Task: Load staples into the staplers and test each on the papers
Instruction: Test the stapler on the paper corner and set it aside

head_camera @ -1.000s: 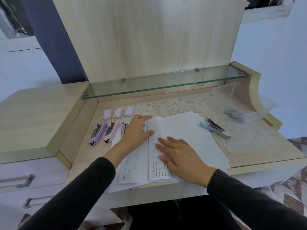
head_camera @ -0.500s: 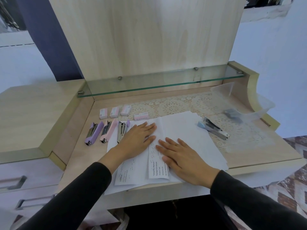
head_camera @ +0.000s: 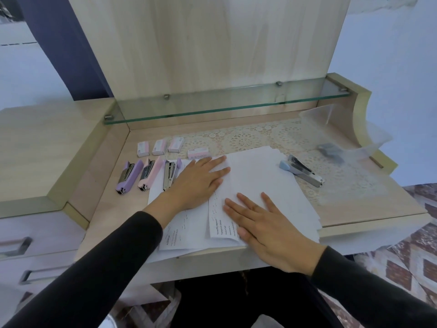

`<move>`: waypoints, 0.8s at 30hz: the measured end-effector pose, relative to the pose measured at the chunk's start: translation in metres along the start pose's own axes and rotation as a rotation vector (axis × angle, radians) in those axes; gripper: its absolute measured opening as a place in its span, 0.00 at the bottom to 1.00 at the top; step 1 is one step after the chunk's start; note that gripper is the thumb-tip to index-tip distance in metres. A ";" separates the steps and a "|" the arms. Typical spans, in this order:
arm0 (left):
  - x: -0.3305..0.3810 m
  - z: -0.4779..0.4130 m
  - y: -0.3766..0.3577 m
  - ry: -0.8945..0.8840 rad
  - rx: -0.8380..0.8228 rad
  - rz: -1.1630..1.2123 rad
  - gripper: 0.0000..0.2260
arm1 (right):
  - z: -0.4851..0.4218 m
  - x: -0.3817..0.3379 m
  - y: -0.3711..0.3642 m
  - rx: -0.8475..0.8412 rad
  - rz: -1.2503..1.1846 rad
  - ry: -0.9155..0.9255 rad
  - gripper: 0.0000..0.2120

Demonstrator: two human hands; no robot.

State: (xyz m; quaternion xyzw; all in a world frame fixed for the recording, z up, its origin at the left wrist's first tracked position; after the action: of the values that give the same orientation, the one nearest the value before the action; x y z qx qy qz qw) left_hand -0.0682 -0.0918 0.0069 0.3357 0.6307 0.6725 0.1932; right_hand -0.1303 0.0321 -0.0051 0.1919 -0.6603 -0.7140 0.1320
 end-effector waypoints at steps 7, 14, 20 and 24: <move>0.007 -0.001 0.001 0.015 0.043 0.128 0.21 | 0.016 -0.003 -0.004 0.006 -0.074 0.022 0.32; 0.005 -0.002 -0.003 0.052 -0.036 -0.035 0.25 | 0.024 -0.003 -0.005 -0.015 -0.081 0.109 0.28; 0.003 -0.008 -0.002 0.094 -0.084 -0.072 0.31 | 0.026 -0.003 -0.007 -0.035 -0.071 0.140 0.25; -0.002 -0.012 -0.004 0.105 -0.125 -0.080 0.34 | 0.028 -0.004 -0.005 -0.019 -0.101 0.129 0.25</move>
State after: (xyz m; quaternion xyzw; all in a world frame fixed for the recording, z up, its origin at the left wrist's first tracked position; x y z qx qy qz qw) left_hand -0.0755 -0.1012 0.0027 0.2618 0.6094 0.7191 0.2072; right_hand -0.1391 0.0595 -0.0086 0.2695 -0.6332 -0.7120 0.1398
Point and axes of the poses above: each hand's wrist, its own z-axis away from the middle knuckle, its own y-axis out of the back of the hand, x = y × z, the point moved 9 cm from there along -z, towards the middle knuckle, and after that the axes turned 8 degrees about z, right-handed, at the moved point
